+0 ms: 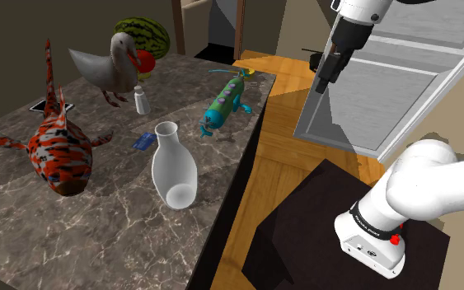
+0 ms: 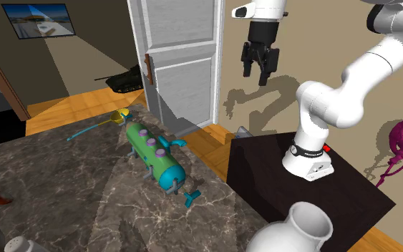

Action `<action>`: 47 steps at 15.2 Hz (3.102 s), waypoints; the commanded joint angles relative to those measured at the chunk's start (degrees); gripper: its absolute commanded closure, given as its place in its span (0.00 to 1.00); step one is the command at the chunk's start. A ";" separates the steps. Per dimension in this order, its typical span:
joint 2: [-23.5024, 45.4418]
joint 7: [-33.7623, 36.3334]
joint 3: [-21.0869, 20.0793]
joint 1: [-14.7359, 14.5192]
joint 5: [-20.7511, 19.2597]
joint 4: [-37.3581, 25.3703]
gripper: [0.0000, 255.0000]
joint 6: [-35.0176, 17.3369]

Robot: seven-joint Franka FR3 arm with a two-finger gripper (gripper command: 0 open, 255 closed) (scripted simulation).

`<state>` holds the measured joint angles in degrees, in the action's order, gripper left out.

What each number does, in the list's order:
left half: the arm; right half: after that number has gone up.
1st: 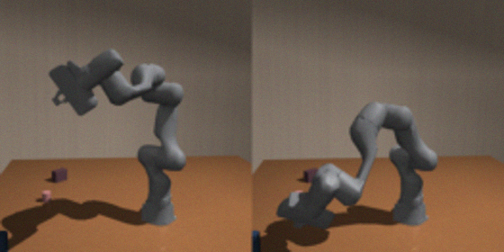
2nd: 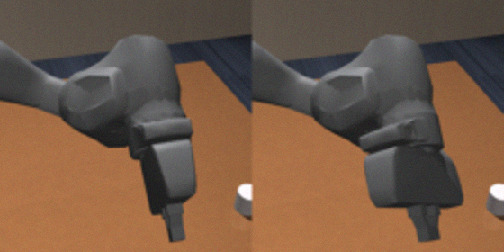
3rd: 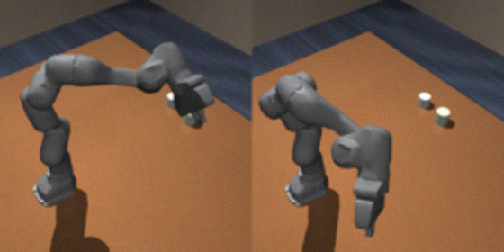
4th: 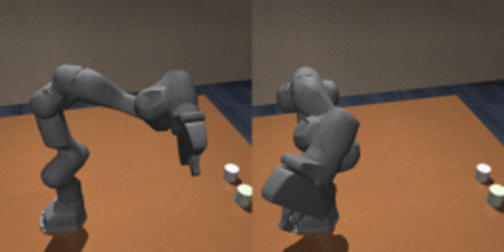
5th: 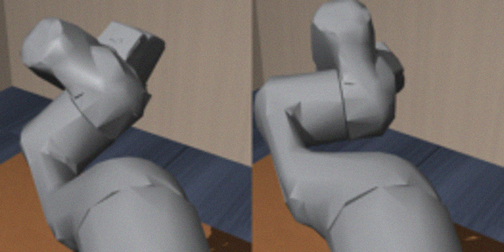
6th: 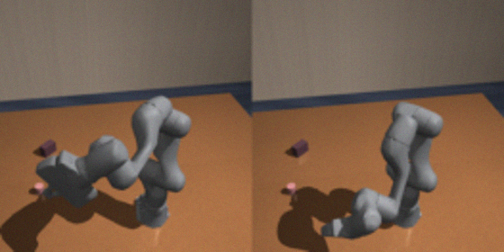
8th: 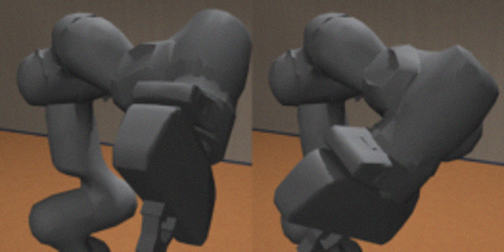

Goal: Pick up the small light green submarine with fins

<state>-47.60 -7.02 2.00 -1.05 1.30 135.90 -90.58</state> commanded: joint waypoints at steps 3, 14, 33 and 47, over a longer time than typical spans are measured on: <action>3.69 -0.28 0.14 -0.21 0.20 -0.10 0.00 -3.51; 26.52 -2.24 0.89 -1.49 1.97 -6.39 0.00 -19.55; 52.66 -5.34 1.00 -2.29 5.29 -18.19 0.00 -33.28; 51.72 -5.07 1.04 -2.29 5.08 -19.43 1.00 -31.12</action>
<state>4.45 -12.16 3.03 -3.33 6.42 116.83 -122.37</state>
